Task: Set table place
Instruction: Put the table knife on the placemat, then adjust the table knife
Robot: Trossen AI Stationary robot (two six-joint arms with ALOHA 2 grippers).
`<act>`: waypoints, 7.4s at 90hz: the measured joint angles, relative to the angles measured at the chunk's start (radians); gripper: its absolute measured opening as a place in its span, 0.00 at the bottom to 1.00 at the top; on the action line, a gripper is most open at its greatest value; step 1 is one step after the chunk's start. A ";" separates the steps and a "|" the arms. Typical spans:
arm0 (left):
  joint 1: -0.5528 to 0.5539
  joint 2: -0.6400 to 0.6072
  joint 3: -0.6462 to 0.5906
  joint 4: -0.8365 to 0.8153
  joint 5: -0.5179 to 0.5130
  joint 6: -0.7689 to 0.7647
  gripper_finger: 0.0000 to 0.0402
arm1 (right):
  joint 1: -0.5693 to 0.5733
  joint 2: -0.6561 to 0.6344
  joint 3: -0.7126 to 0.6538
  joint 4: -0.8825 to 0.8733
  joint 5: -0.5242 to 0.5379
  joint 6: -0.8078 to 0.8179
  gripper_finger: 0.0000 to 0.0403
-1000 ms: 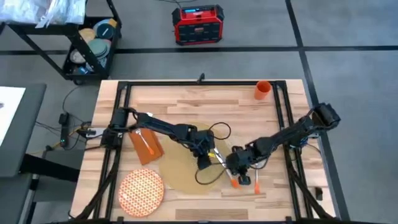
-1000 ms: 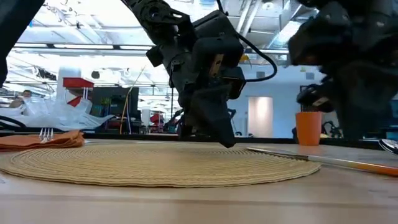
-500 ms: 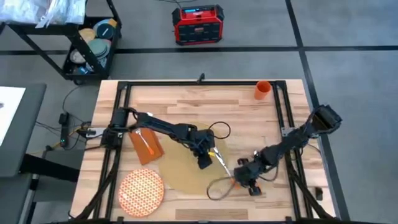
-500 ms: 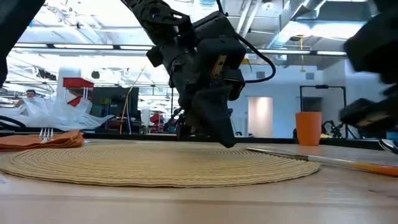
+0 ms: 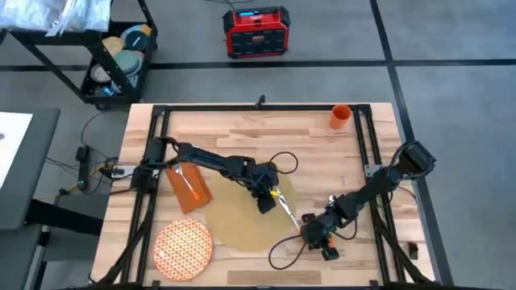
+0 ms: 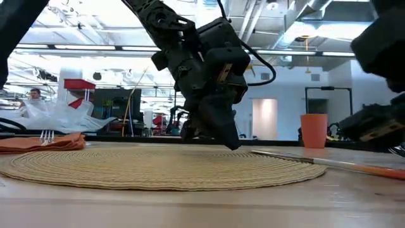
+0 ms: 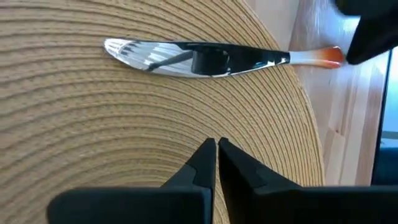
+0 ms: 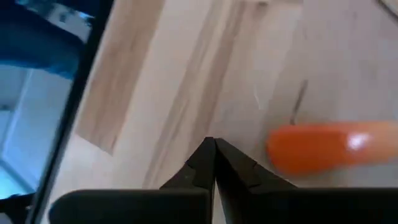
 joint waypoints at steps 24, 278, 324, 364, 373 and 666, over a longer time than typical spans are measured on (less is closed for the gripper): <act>0.000 -0.001 0.000 0.005 -0.005 0.008 0.00 | -0.076 0.032 0.054 -0.100 -0.028 -0.109 0.00; -0.033 0.124 0.018 0.011 0.069 0.001 0.00 | -0.157 -0.081 0.125 -0.351 0.245 -0.254 0.00; 0.014 0.134 0.158 -0.023 -0.021 -0.008 0.00 | -0.141 -0.081 0.125 -0.343 0.247 -0.274 0.00; 0.022 0.133 0.168 -0.029 -0.027 -0.018 0.00 | -0.148 -0.082 0.125 -0.345 0.259 -0.273 0.00; 0.025 0.133 0.193 -0.063 -0.022 -0.029 0.00 | -0.146 -0.107 0.125 -0.368 0.330 -0.265 0.00; 0.050 0.126 0.239 -0.349 -0.179 0.297 0.00 | -0.292 -0.194 0.025 -0.444 0.503 -0.087 0.00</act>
